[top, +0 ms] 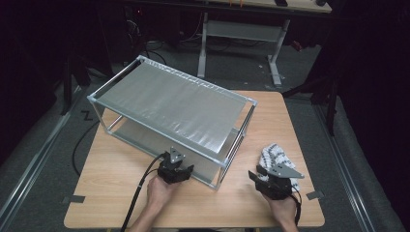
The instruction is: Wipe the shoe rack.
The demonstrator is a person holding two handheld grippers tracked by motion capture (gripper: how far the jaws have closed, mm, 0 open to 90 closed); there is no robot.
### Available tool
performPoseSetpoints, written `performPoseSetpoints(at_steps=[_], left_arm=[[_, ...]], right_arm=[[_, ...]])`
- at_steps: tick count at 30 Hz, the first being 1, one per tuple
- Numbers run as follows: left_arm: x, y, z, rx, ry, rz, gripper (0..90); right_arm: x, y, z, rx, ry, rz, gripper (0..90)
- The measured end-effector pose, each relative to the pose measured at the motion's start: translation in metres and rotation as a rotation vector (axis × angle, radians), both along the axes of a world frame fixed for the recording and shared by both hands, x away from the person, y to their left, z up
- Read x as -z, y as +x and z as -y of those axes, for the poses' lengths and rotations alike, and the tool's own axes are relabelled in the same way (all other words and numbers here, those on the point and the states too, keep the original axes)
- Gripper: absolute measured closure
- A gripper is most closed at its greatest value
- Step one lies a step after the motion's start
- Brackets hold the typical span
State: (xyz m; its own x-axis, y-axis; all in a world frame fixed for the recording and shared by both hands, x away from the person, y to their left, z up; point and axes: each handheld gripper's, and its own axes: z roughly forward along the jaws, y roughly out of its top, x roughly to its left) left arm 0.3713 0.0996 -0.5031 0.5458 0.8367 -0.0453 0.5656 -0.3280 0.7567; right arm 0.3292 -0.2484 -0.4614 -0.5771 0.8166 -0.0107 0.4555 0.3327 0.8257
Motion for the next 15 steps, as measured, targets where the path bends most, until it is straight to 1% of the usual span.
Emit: performPoseSetpoints(at_steps=[4, 6, 7, 11, 14, 15], left_arm=[[-0.001, 0.000, 0.000, -0.004, -0.012, -0.008, 41.9], [-0.001, 0.001, -0.001, -0.010, -0.033, -0.016, 41.3], [-0.001, 0.001, -0.001, -0.012, -0.041, -0.020, 41.2], [-0.001, 0.003, 0.001, -0.023, -0.044, -0.018, 41.3], [-0.001, 0.004, 0.004, -0.021, -0.032, -0.013, 41.3], [0.000, 0.005, 0.006, -0.024, -0.037, -0.009, 41.3]], right_arm=[[0.010, -0.004, -0.011, -0.038, 0.013, -0.024, 58.5], [0.013, -0.007, -0.015, -0.052, 0.023, -0.040, 58.4], [0.014, -0.008, -0.018, -0.066, 0.019, -0.039, 58.2], [0.016, -0.017, -0.032, -0.127, 0.007, -0.038, 58.0], [0.017, -0.020, -0.042, -0.164, 0.016, -0.043, 57.8], [0.017, -0.020, -0.045, -0.178, 0.024, -0.049, 57.8]])
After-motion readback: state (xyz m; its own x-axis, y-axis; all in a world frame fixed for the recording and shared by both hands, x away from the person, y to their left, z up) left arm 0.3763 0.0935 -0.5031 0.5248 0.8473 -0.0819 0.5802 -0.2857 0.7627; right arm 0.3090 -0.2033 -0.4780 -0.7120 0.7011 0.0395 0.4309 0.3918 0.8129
